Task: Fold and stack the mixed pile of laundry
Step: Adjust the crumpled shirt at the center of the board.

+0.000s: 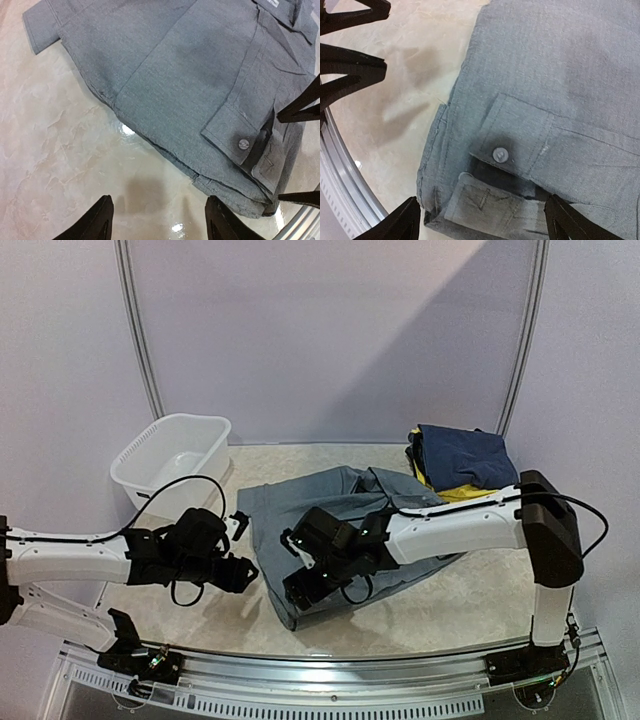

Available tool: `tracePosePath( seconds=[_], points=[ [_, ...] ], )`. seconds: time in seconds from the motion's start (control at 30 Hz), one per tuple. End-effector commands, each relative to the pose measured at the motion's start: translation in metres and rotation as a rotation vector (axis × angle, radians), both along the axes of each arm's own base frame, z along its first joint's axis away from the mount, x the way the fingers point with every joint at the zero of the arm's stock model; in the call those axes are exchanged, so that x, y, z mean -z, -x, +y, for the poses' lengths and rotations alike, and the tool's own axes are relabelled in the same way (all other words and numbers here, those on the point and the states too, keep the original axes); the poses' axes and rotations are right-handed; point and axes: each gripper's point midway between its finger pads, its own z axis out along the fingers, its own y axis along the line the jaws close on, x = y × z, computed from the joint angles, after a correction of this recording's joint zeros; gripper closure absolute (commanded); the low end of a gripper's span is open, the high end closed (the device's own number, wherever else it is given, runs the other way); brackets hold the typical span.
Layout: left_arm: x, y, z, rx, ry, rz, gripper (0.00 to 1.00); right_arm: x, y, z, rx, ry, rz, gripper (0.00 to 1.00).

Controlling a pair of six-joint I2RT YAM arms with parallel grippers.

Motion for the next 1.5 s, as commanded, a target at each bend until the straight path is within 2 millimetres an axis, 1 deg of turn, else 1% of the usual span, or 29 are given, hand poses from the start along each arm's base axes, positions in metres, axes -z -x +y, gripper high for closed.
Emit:
tracePosePath(
  seconds=[0.0,0.03,0.17,0.23,0.37,0.47,0.57,0.6,0.7,0.73,0.83,0.87,0.97,1.03,1.1,1.17,1.2,1.23,1.3,1.37,1.4,1.43,1.47],
  points=[
    [-0.002,-0.005,0.007,-0.028,0.008,-0.023,0.37,0.024,-0.001,-0.002,0.031,0.135,-0.047,0.16],
    [-0.001,-0.005,0.008,-0.032,0.008,-0.023,0.37,0.033,-0.002,-0.005,0.040,0.173,-0.050,0.17],
    [0.000,-0.003,0.008,-0.032,0.010,-0.022,0.36,0.048,-0.001,-0.011,0.061,0.242,-0.059,0.23],
    [0.000,-0.004,0.008,-0.032,0.012,-0.023,0.37,0.050,0.001,-0.011,0.063,0.248,-0.060,0.28],
    [0.000,-0.004,0.008,-0.031,0.017,-0.023,0.36,0.051,-0.001,-0.013,0.076,0.262,-0.073,0.43],
    [0.001,-0.003,0.007,-0.029,0.018,-0.020,0.37,0.043,-0.004,-0.013,0.090,0.249,-0.092,0.50],
    [0.001,-0.003,0.007,-0.030,0.018,-0.020,0.37,0.029,-0.006,-0.011,0.093,0.217,-0.104,0.55],
    [0.001,-0.003,0.007,-0.030,0.018,-0.019,0.37,0.026,-0.006,-0.010,0.091,0.207,-0.106,0.59],
    [0.001,-0.003,0.007,-0.030,0.020,-0.017,0.37,0.009,-0.007,-0.009,0.091,0.175,-0.125,0.72],
    [0.001,-0.003,0.007,-0.029,0.021,-0.017,0.37,0.004,-0.009,-0.009,0.095,0.169,-0.133,0.79],
    [0.001,-0.002,0.005,-0.023,0.025,-0.014,0.37,-0.003,-0.012,-0.012,0.103,0.175,-0.153,0.95],
    [0.001,-0.002,0.005,-0.018,0.026,-0.010,0.37,-0.006,-0.014,-0.013,0.109,0.177,-0.161,0.99],
    [0.001,-0.001,0.000,-0.001,0.035,-0.002,0.37,-0.015,-0.024,-0.022,0.140,0.200,-0.193,1.00],
    [0.000,0.000,-0.007,0.029,0.052,0.005,0.38,-0.024,-0.040,-0.037,0.185,0.221,-0.221,1.00],
    [-0.001,0.002,-0.017,0.064,0.067,0.011,0.40,-0.043,-0.057,-0.058,0.246,0.245,-0.270,1.00],
    [-0.002,0.004,-0.030,0.104,0.074,0.017,0.40,-0.067,-0.076,-0.086,0.316,0.270,-0.327,1.00],
    [-0.001,0.005,-0.038,0.128,0.069,0.020,0.40,-0.087,-0.084,-0.100,0.357,0.264,-0.364,1.00],
    [0.000,0.005,-0.044,0.142,0.063,0.022,0.40,-0.100,-0.091,-0.115,0.391,0.277,-0.396,1.00],
    [0.005,0.005,-0.056,0.170,0.046,0.033,0.40,-0.137,-0.104,-0.154,0.492,0.290,-0.469,1.00],
    [0.010,0.004,-0.070,0.193,0.038,0.045,0.40,-0.163,-0.113,-0.194,0.598,0.317,-0.530,1.00],
    [0.014,0.003,-0.078,0.204,0.033,0.056,0.40,-0.173,-0.116,-0.212,0.644,0.326,-0.551,1.00],
    [0.017,0.002,-0.085,0.217,0.031,0.062,0.40,-0.191,-0.116,-0.233,0.703,0.309,-0.575,1.00],
    [0.019,0.003,-0.092,0.230,0.027,0.070,0.40,-0.200,-0.117,-0.252,0.748,0.320,-0.597,1.00]
  ],
)
